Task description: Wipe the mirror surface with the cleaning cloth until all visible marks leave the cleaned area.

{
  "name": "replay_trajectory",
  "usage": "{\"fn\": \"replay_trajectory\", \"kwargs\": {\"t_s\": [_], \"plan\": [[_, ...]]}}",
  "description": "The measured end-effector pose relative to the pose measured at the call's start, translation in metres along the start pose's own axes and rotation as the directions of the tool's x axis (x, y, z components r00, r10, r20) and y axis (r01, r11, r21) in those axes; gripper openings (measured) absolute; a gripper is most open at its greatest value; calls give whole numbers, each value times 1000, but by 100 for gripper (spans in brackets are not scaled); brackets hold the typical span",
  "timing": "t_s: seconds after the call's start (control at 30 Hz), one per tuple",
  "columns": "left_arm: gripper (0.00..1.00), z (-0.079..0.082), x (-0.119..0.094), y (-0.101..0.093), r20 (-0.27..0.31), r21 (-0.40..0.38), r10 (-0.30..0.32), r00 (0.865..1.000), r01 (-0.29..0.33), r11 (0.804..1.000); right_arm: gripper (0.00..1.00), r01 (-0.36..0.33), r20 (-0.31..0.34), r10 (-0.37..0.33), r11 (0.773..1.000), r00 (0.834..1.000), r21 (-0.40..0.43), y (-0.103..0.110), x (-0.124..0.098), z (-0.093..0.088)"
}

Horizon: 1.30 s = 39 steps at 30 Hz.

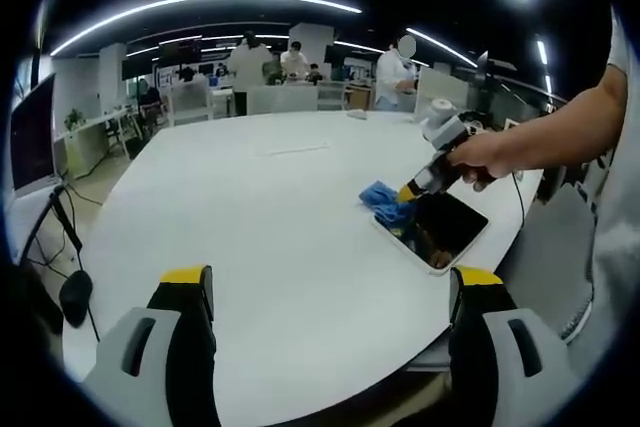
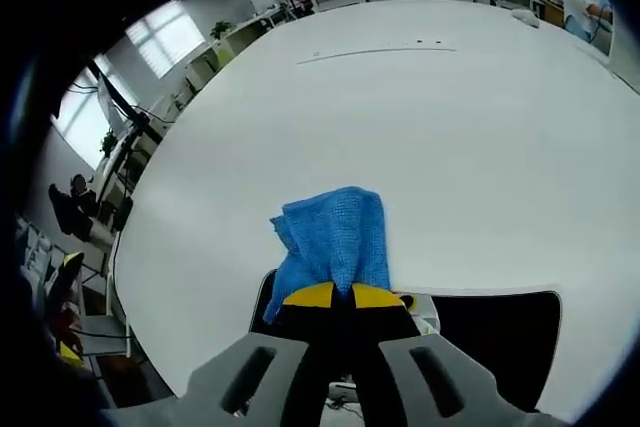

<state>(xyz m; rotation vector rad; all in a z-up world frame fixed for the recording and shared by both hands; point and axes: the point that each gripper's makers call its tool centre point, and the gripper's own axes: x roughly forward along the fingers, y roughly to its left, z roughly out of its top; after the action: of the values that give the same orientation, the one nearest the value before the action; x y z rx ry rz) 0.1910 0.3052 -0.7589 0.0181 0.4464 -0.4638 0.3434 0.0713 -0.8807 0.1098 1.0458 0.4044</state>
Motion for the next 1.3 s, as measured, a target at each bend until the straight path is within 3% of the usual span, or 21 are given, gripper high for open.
{"fn": "replay_trajectory", "kwargs": {"t_s": [1.03, 1.3], "plan": [[98, 2, 0, -5, 20, 8, -11, 1000, 11, 1000, 0, -14, 10, 14, 1000, 1000, -16, 15, -23, -36], [98, 4, -1, -8, 21, 10, -10, 1000, 10, 1000, 0, -27, 0, 27, 1000, 1000, -12, 14, -20, -44]]}}
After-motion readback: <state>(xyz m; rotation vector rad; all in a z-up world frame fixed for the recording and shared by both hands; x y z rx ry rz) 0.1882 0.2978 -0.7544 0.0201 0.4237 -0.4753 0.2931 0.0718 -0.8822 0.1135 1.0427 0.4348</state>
